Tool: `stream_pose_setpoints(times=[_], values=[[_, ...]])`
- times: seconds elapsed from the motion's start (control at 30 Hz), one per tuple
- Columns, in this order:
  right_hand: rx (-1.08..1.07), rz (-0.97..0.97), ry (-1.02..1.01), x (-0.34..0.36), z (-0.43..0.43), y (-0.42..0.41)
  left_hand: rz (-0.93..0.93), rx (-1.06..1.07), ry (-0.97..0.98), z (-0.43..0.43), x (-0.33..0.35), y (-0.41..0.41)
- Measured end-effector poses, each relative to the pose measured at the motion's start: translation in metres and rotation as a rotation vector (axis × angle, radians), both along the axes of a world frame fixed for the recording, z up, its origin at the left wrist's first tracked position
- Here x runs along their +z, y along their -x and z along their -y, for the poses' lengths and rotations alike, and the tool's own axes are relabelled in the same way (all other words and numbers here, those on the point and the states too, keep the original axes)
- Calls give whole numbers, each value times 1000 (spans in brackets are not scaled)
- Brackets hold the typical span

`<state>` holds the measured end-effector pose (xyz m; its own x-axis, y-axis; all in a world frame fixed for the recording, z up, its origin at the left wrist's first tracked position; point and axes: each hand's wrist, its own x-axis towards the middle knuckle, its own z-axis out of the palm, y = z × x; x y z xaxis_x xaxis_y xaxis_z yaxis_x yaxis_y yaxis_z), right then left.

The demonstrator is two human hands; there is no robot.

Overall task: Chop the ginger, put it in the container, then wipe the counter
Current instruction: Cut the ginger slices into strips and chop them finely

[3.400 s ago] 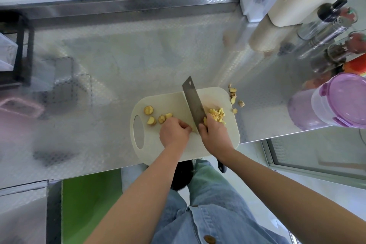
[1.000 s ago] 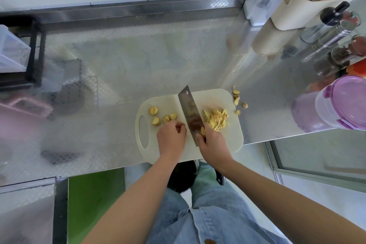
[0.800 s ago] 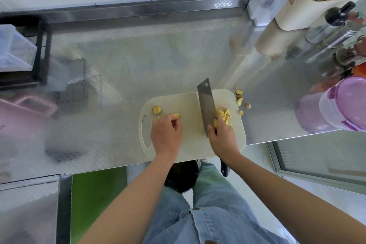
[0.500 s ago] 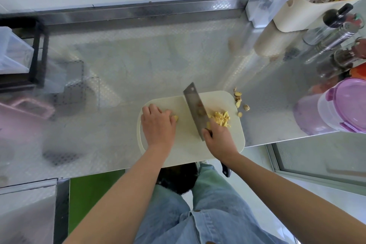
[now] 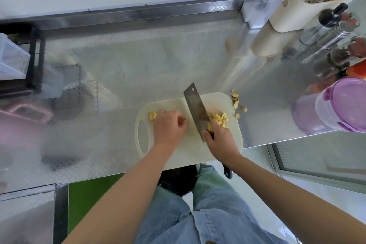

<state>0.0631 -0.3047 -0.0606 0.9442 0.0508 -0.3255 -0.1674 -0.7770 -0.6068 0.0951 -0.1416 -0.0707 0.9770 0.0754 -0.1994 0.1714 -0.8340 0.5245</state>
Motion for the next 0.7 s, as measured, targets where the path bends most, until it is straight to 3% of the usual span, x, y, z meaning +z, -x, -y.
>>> stream_pose_setpoints(times=[0.07,0.17,0.33,0.5,0.7], values=[[16,0,9,1,0,0,-110,17,121,12,2,4],[58,-38,51,3,4,1,-232,48,124,25,0,13],[112,-52,127,2,11,7,-243,219,87,29,-6,27],[97,8,114,8,11,5,-266,291,152,31,-5,28],[223,-24,193,14,6,6,-300,334,197,31,-3,27]])
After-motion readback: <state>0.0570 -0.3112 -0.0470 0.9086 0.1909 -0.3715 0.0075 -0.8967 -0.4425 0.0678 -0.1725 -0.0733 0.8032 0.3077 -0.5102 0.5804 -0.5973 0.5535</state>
